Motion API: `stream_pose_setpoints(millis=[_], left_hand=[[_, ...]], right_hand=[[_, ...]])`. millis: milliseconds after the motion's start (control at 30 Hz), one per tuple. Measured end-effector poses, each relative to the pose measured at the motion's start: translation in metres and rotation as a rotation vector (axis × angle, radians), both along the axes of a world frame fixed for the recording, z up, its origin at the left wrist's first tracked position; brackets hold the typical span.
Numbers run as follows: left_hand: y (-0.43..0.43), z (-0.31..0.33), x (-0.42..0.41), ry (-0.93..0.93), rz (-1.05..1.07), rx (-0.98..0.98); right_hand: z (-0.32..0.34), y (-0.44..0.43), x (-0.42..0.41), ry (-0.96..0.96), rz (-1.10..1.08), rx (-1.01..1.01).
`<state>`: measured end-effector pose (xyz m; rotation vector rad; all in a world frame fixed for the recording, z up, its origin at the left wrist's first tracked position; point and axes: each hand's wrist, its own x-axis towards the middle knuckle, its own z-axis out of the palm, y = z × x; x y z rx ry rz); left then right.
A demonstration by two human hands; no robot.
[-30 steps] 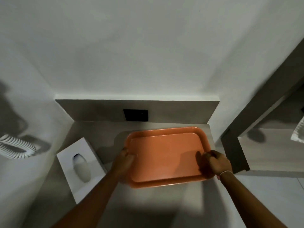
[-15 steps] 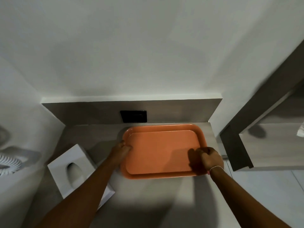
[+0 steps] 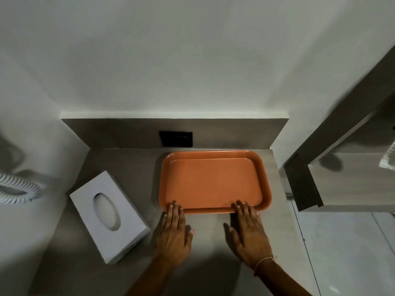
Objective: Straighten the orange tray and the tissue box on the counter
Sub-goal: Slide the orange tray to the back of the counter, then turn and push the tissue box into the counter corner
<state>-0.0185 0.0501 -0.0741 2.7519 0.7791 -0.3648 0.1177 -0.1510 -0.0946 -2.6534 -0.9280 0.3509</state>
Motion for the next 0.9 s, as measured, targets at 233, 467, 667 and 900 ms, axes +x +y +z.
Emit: stream_pose_setpoints(millis=[233,467,667,900], left_hand=[[0.016,-0.007,0.004,0.009,-0.067,0.012],[0.027,-0.01,0.013,0.018,-0.086,0.009],[0.029,0.013,0.008,-0.112,0.018,0.003],[0.099,0.051,-0.07,-0.323,0.396,0.018]], right_hand=[[-0.02,0.003,0.004,-0.034,-0.01,-0.094],[-0.013,0.013,0.009,-0.017,-0.036,-0.095],[0.011,0.037,0.0,0.069,-0.076,0.067],[0.055,0.152,-0.031,0.201,0.266,0.337]])
